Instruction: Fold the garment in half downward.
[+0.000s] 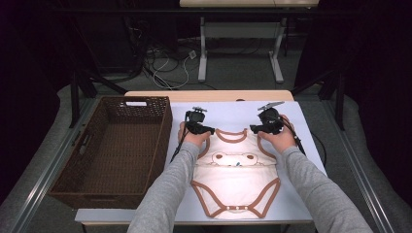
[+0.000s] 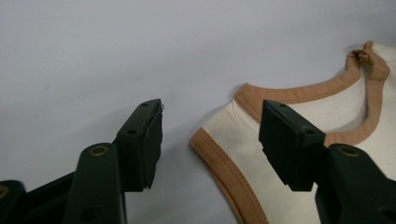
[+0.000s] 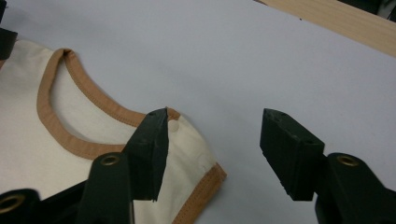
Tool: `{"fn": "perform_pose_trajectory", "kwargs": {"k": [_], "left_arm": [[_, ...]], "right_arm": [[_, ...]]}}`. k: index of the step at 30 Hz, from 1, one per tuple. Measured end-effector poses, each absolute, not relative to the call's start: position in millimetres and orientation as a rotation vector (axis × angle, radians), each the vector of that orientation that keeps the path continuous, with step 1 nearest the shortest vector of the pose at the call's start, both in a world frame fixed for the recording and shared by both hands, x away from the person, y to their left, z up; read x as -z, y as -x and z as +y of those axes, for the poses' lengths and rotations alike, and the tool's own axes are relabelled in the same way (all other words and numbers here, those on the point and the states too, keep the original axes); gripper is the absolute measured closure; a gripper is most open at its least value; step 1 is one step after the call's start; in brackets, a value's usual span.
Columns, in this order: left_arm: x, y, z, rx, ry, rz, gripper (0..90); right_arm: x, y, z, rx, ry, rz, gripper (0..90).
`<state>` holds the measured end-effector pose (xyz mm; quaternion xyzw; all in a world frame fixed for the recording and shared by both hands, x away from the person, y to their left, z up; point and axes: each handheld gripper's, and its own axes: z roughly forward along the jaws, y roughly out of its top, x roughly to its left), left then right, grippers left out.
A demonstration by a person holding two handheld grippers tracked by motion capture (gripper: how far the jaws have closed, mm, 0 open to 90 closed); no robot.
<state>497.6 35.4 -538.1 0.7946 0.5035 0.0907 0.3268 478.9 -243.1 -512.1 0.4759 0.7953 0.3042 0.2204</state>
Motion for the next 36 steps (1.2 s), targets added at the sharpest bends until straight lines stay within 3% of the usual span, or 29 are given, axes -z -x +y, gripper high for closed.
{"fn": "perform_pose_trajectory", "kwargs": {"k": [6, 15, 26, 36], "left_arm": [[542, -500, 34, -0.232, -2.086, 1.307, 55.7], [547, -501, 33, -0.226, -2.115, 1.333, 66.1], [542, -498, 30, -0.235, -2.149, 1.331, 85.7], [536, -495, 33, -0.233, -2.159, 1.325, 87.6]], "right_arm": [[514, -480, -247, -0.905, -1.382, 2.169, 49.5], [518, -481, -247, -0.897, -1.381, 2.177, 50.5], [524, -485, -248, -0.869, -1.387, 2.184, 54.1], [536, -489, -249, -0.839, -1.416, 2.226, 58.9]]}}
